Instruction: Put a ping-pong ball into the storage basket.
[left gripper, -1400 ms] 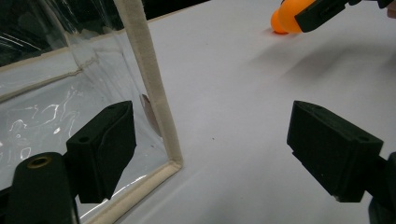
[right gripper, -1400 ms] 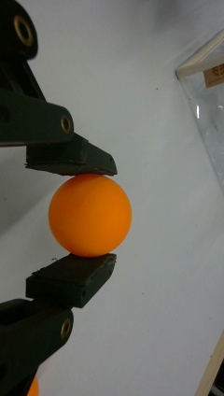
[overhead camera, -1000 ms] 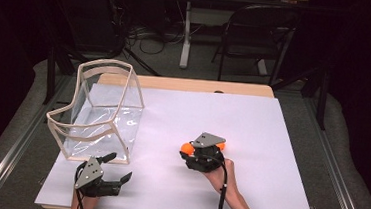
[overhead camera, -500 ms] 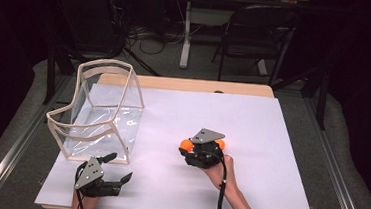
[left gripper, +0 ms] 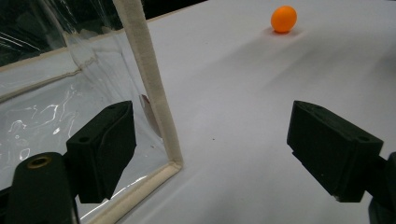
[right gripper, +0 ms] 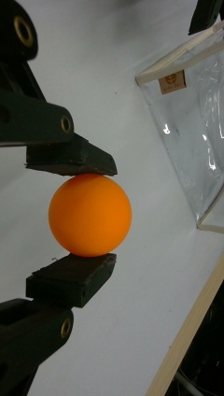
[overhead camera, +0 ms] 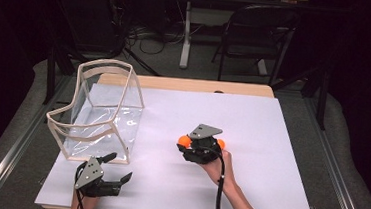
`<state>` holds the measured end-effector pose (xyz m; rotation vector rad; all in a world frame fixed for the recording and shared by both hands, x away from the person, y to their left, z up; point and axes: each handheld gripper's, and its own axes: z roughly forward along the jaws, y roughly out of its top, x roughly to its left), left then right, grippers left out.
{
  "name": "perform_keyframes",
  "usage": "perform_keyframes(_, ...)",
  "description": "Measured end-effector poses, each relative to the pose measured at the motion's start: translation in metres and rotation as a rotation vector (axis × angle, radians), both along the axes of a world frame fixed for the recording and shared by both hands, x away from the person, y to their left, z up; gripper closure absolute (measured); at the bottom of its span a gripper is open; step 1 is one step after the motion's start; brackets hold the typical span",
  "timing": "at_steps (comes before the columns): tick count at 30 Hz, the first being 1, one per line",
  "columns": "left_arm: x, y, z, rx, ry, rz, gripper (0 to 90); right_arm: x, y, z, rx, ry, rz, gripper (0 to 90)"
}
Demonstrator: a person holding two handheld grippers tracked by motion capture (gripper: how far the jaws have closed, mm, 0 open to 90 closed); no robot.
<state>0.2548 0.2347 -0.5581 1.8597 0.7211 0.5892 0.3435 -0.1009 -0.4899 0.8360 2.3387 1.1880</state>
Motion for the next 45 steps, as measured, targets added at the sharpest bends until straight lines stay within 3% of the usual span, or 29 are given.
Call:
perform_keyframes(12, 0.000, 0.001, 0.000, 0.001, -0.001, -0.001, 15.7, 0.005, -0.002, 0.016, 0.004, -0.023, -0.007, 50.9)
perform_keyframes(45, 0.001, 0.002, 0.001, -0.002, -0.005, -0.004, 15.7, 0.034, 0.020, 0.031, 0.015, -0.037, 0.008, 50.9)
